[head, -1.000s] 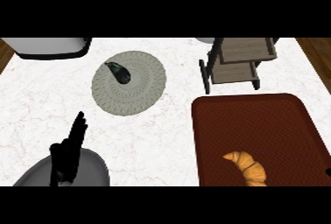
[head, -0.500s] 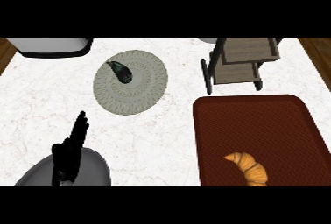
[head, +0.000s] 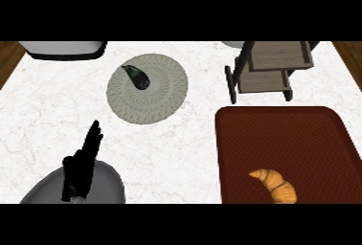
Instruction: Pick the croissant from the tray and place it in the tiered basket
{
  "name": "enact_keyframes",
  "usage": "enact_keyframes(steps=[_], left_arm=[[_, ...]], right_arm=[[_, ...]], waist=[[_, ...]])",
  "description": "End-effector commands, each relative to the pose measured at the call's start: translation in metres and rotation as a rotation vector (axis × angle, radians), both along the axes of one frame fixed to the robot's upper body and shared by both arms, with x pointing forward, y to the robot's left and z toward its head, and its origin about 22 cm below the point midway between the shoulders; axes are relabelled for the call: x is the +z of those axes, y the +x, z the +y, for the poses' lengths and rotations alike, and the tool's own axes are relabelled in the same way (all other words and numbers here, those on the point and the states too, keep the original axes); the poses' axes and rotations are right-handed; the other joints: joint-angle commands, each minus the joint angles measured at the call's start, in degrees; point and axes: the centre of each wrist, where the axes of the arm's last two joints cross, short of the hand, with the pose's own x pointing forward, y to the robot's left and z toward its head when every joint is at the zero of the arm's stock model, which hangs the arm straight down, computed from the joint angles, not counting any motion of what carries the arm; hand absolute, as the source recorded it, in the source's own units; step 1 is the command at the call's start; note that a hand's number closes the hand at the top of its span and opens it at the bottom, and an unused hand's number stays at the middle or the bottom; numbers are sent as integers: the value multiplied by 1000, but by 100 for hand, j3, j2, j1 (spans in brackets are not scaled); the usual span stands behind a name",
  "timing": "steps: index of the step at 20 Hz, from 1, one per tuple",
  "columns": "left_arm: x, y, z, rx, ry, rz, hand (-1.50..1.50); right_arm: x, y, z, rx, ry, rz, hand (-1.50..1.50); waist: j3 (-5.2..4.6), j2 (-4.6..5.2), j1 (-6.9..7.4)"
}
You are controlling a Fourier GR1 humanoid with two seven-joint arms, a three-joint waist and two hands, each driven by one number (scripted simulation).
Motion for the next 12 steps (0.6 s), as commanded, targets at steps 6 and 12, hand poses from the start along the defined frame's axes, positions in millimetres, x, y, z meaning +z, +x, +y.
enact_keyframes(steps=[6,12], left_arm=[[-3,-19,3,-26,-4,68,0],[7,-3,8,-5,-28,66,0]], right_arm=[[-16,8,37,-10,-208,153,-150],[-48,33,60,-2,-203,239,-150]], waist=[[-31,32,130],[-22,26,54]])
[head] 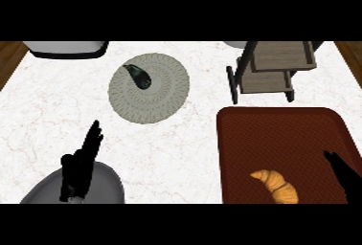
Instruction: Pick the croissant from the tray and place it in the tiered basket
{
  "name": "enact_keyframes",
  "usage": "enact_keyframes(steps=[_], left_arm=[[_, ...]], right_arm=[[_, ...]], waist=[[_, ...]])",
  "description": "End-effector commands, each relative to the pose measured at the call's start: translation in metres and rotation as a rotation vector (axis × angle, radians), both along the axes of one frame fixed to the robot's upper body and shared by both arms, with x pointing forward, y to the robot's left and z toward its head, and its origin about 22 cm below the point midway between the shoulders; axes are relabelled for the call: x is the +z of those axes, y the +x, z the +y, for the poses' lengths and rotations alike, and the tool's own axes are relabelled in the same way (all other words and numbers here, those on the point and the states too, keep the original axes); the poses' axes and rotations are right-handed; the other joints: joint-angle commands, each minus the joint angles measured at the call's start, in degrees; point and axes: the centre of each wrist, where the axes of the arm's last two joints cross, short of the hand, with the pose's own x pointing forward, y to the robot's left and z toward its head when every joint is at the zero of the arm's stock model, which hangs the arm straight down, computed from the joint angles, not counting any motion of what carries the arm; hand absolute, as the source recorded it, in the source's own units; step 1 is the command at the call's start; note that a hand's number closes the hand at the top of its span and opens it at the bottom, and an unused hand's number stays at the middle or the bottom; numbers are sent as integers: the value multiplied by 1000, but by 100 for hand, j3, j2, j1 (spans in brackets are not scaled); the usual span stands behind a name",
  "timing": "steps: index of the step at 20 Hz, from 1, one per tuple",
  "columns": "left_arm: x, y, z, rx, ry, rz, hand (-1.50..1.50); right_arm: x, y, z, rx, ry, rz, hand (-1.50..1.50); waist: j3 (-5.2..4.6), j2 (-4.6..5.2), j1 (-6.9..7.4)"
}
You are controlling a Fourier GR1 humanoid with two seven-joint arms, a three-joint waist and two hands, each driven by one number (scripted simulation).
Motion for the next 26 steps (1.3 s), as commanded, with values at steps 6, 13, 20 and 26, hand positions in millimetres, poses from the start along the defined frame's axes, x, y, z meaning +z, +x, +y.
enact_keyframes(steps=[6,13,20,26], left_arm=[[-21,-9,-13,24,12,46,0],[-15,-8,5,18,-2,48,0],[-11,5,3,22,4,30,0],[2,7,2,16,11,23,0]], right_arm=[[-14,20,30,4,-12,95,-150],[-30,26,28,-16,-97,262,-150],[-36,31,39,-4,-77,305,-150],[-50,61,34,-32,-64,307,-150]], waist=[[-16,6,-74],[-21,16,-51],[-17,6,-102],[-13,9,-59]])
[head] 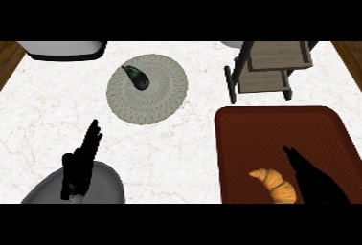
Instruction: Pick the croissant from the tray and place it in the tiered basket
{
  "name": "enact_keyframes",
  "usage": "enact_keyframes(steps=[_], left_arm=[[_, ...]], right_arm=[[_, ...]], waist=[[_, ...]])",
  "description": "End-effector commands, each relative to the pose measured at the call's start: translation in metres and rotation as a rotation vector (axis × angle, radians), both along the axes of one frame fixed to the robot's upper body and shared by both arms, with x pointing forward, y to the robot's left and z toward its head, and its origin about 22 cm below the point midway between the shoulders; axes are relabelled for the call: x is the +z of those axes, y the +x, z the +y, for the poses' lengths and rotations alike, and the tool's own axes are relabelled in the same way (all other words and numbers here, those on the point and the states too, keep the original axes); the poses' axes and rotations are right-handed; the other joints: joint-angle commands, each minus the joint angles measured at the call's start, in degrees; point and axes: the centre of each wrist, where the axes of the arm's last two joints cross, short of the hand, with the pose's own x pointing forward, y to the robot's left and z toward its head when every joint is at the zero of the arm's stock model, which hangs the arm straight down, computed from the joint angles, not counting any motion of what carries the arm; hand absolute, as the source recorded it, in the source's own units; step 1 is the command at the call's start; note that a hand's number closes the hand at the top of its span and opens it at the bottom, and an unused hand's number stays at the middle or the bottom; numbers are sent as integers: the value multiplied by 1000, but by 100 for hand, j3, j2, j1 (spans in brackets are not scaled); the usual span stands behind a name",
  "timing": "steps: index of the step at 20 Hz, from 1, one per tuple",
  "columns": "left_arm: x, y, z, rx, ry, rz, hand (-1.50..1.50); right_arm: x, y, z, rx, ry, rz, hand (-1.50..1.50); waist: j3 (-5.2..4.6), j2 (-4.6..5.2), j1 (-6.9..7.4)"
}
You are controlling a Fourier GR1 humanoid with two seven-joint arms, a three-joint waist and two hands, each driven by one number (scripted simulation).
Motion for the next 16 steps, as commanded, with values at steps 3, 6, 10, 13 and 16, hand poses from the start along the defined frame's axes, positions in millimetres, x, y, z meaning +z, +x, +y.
enact_keyframes(steps=[3,6,10,13,16], left_arm=[[7,3,-9,14,-23,50,0],[-7,-6,7,14,-19,43,0],[-17,-4,-11,3,-8,49,0],[-19,-12,18,6,-5,58,0],[-17,-17,-10,16,-1,61,0]], right_arm=[[-13,-2,12,-68,-71,136,-150],[-22,13,19,-78,-35,163,-150],[-22,16,10,-82,-28,177,-150],[-30,6,10,-87,-19,191,-150],[-33,16,-4,-72,-21,199,-150]], waist=[[-36,22,-26],[-38,32,7],[-38,31,-32],[-39,29,-31],[-36,26,-24]])
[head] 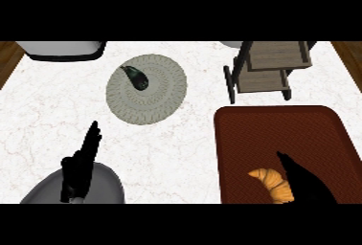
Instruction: Pick the croissant from the tray and place it in the tiered basket
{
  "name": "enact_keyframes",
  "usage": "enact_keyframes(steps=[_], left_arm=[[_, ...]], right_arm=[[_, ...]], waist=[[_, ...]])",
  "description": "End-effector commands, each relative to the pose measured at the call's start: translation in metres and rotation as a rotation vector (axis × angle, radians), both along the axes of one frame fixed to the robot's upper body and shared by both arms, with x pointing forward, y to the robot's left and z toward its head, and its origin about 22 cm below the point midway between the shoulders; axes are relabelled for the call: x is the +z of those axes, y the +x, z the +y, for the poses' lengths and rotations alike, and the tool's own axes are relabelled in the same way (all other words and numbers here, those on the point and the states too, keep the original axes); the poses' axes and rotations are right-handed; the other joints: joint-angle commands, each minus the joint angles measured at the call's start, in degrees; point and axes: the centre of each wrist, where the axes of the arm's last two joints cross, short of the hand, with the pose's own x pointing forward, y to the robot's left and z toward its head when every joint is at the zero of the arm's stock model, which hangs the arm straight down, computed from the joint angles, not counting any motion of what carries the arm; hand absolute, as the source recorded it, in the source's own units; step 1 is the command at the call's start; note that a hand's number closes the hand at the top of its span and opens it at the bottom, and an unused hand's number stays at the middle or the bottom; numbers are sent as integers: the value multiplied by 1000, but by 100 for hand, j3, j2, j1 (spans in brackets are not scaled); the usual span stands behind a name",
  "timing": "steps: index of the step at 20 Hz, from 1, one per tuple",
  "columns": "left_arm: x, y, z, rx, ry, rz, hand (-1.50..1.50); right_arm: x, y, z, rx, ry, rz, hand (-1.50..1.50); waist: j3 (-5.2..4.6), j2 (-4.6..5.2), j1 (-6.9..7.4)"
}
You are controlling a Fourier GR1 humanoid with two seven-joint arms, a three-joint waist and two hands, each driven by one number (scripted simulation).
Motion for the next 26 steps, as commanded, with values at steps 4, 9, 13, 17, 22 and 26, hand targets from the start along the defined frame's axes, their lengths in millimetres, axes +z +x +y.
enact_keyframes(steps=[4,9,13,17,22,26], left_arm=[[-19,0,8,6,-9,66,0],[-16,3,15,-3,-13,52,0],[1,-14,3,-9,-7,75,0],[-11,-9,-2,20,-1,59,0],[-9,-12,6,26,12,56,0],[-2,-7,9,35,17,42,0]], right_arm=[[-18,13,10,-24,-43,56,150],[-37,0,-12,16,-3,10,150],[-25,4,14,113,-127,-59,150],[13,33,28,-384,-158,-82,150],[29,50,8,-630,-205,-178,150],[59,59,14,-725,-191,-342,150]], waist=[[-34,31,0],[-32,28,-20],[-30,18,28],[-75,8,-32],[-112,-15,-113],[-111,-39,-126]])
